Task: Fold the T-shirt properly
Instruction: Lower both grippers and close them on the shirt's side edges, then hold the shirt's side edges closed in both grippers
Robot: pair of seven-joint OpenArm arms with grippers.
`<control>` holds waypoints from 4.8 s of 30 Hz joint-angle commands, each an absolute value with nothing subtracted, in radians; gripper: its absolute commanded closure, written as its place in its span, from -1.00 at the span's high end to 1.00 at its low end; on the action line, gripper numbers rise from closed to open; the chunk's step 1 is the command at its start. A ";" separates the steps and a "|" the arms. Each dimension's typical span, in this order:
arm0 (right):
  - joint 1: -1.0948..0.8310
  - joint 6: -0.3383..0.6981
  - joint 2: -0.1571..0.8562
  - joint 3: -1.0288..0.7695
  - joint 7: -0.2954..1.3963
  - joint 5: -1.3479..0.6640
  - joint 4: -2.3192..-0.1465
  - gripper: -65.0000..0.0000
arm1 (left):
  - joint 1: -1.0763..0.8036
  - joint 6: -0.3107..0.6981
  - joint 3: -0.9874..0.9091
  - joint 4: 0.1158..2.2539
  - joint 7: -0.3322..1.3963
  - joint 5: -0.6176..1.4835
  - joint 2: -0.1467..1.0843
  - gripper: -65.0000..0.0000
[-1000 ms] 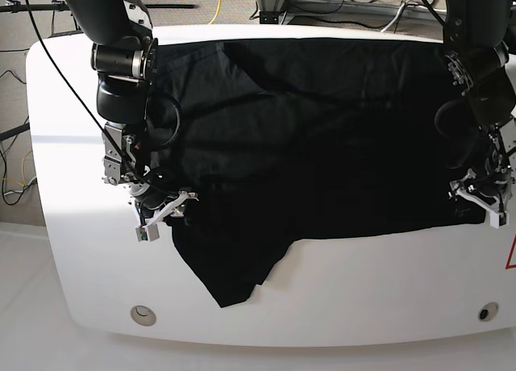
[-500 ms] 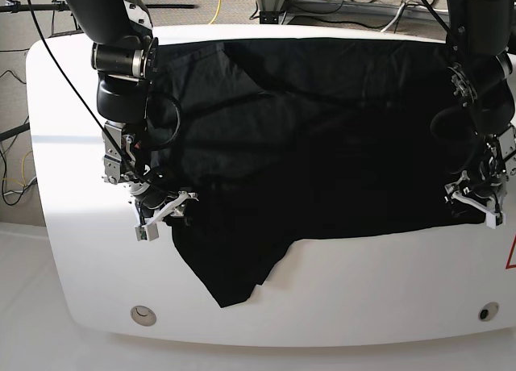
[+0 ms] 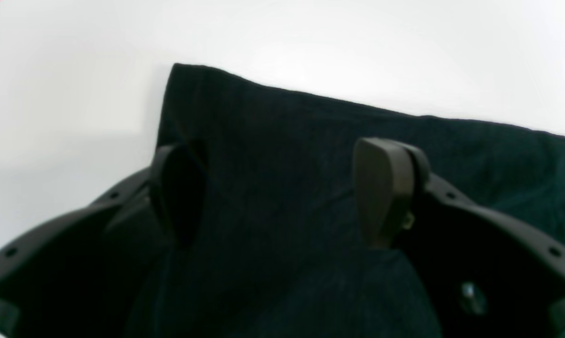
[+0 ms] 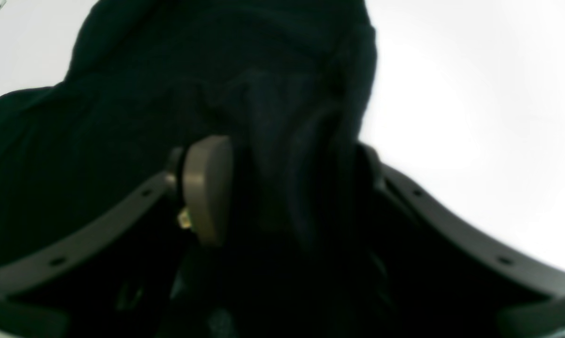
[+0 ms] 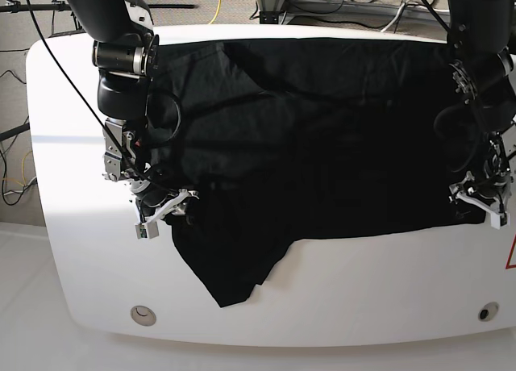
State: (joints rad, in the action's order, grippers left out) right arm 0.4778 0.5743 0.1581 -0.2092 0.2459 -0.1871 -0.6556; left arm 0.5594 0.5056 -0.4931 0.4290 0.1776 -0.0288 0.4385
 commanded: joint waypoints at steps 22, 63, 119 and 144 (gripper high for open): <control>0.481 0.573 0.159 -0.204 0.309 -0.161 -0.664 -0.04 | 0.626 0.493 -0.513 0.315 0.089 -0.034 0.461 0.40; 0.449 0.584 0.164 -0.210 0.289 -0.186 -0.681 0.10 | 0.617 0.462 -0.514 0.356 0.065 -0.088 0.470 0.42; 0.426 0.586 0.164 -0.202 0.259 -0.193 -0.691 -0.45 | 0.559 0.416 -0.515 0.361 0.070 -0.044 0.486 0.44; 0.433 0.595 0.165 -0.201 0.256 -0.204 -0.699 -1.00 | 0.561 0.431 -0.509 0.367 0.071 -0.059 0.463 -1.00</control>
State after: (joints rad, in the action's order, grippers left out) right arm 0.4156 0.5968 0.1604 -0.2031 0.2203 -0.2253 -0.6994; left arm 0.5354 0.4263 -0.5144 0.3473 0.0788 -0.0555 0.4503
